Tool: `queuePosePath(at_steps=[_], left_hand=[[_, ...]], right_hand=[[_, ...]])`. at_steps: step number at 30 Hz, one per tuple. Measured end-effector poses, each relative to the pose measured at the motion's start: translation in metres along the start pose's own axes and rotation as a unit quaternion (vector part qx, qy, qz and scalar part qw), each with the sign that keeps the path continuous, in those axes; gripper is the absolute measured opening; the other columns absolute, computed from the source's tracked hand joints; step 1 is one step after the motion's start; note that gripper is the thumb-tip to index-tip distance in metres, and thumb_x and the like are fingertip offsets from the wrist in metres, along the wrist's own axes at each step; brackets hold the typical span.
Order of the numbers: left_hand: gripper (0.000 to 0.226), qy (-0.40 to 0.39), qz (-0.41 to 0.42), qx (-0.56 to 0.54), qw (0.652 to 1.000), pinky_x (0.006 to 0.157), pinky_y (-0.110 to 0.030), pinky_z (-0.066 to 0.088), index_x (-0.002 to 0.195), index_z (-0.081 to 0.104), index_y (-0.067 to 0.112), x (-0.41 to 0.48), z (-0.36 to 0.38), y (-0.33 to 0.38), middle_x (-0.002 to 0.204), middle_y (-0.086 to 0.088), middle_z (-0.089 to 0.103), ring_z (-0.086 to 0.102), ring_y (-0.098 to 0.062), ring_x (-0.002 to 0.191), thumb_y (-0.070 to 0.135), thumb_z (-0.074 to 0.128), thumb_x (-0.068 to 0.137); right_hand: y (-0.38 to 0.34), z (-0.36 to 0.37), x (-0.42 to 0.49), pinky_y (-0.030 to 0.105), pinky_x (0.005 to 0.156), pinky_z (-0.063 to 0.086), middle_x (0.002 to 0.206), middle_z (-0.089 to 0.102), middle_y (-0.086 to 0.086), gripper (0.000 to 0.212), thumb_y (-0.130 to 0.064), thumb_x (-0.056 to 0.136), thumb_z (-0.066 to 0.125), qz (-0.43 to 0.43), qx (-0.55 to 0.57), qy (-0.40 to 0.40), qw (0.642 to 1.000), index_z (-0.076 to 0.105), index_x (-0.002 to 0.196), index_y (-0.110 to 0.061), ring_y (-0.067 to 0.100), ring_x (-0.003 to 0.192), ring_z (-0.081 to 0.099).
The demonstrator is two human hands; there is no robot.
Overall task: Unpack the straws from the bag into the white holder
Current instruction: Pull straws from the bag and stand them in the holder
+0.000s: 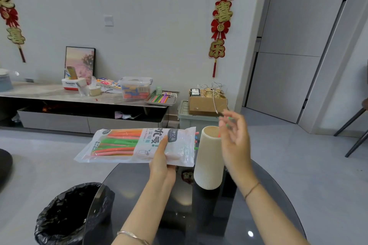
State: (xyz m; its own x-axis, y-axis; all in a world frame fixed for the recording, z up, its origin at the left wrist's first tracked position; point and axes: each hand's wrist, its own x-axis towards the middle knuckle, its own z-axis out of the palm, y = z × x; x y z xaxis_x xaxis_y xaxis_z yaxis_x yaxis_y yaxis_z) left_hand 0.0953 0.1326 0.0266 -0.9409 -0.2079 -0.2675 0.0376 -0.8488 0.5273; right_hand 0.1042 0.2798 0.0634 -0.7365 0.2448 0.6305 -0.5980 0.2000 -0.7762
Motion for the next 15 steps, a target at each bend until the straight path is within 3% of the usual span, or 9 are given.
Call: queuePosePath(at_steps=[3,6,7,9,10,12,14,15], left_hand=[[0.038,-0.011,0.003,0.001,1.000,0.089,-0.043,0.051,0.123,0.054,0.013,-0.009,-0.002,-0.003,0.119,-0.009,0.065,0.065,-0.023,0.099,0.013,0.065,0.086],[0.034,-0.030,0.032,0.024,0.999,0.087,-0.040,0.053,0.118,0.058,0.017,-0.015,-0.004,-0.004,0.111,-0.004,0.071,0.068,-0.019,0.097,0.015,0.066,0.086],[0.031,-0.037,0.052,0.050,0.997,0.084,-0.037,0.054,0.114,0.060,0.019,-0.017,-0.006,-0.003,0.105,-0.001,0.073,0.069,-0.016,0.094,0.017,0.068,0.084],[0.027,-0.048,0.096,0.112,0.988,0.080,-0.033,0.055,0.106,0.065,0.019,-0.019,-0.006,-0.001,0.099,0.001,0.076,0.071,-0.014,0.092,0.018,0.073,0.079],[0.027,-0.048,0.115,0.140,0.982,0.077,-0.030,0.055,0.103,0.067,0.017,-0.019,-0.006,0.000,0.098,0.000,0.076,0.071,-0.015,0.092,0.017,0.075,0.077],[0.030,-0.062,0.145,0.183,0.970,0.069,-0.023,0.057,0.101,0.068,0.014,-0.021,-0.006,0.003,0.097,0.000,0.076,0.072,-0.015,0.092,0.016,0.079,0.073],[0.039,-0.097,0.166,0.203,0.960,0.067,-0.019,0.056,0.101,0.069,0.015,-0.025,-0.006,0.002,0.098,0.002,0.076,0.072,-0.012,0.092,0.020,0.083,0.066],[0.043,-0.108,0.169,0.211,0.957,0.069,-0.020,0.057,0.102,0.069,0.016,-0.026,-0.006,0.002,0.099,0.003,0.076,0.071,-0.010,0.092,0.022,0.084,0.062]], right_hand=[[0.006,0.017,-0.017,0.016,0.085,0.045,0.108,0.056,-0.019,0.018,-0.026,0.096,0.046,0.048,-0.011,-0.017,0.999,0.052,0.113,-0.024,0.006,0.103,0.058],[0.008,0.030,-0.021,0.012,0.075,0.050,0.101,0.056,-0.015,0.025,-0.034,0.099,0.037,0.158,0.077,-0.015,0.984,0.050,0.116,-0.022,0.000,0.091,0.059],[0.008,0.035,-0.023,0.010,0.072,0.051,0.100,0.059,-0.012,0.026,-0.035,0.099,0.036,0.211,0.144,-0.005,0.967,0.053,0.114,-0.021,0.000,0.086,0.061],[0.011,0.045,-0.027,0.022,0.077,0.053,0.103,0.067,0.000,0.030,-0.037,0.098,0.038,0.316,0.264,-0.004,0.911,0.061,0.105,-0.020,0.009,0.086,0.065],[0.011,0.048,-0.030,0.031,0.077,0.054,0.102,0.070,0.007,0.032,-0.038,0.097,0.040,0.374,0.332,-0.005,0.866,0.065,0.101,-0.017,0.018,0.085,0.068],[0.012,0.048,-0.033,0.037,0.067,0.056,0.091,0.074,0.016,0.036,-0.037,0.095,0.042,0.439,0.433,0.005,0.787,0.067,0.097,-0.012,0.029,0.076,0.071],[0.016,0.047,-0.033,0.039,0.067,0.055,0.083,0.074,0.017,0.032,-0.033,0.095,0.043,0.458,0.471,0.011,0.754,0.065,0.094,-0.009,0.031,0.070,0.071],[0.019,0.047,-0.033,0.041,0.073,0.053,0.085,0.072,0.016,0.029,-0.030,0.096,0.043,0.458,0.446,0.018,0.769,0.063,0.092,-0.009,0.030,0.072,0.070]])
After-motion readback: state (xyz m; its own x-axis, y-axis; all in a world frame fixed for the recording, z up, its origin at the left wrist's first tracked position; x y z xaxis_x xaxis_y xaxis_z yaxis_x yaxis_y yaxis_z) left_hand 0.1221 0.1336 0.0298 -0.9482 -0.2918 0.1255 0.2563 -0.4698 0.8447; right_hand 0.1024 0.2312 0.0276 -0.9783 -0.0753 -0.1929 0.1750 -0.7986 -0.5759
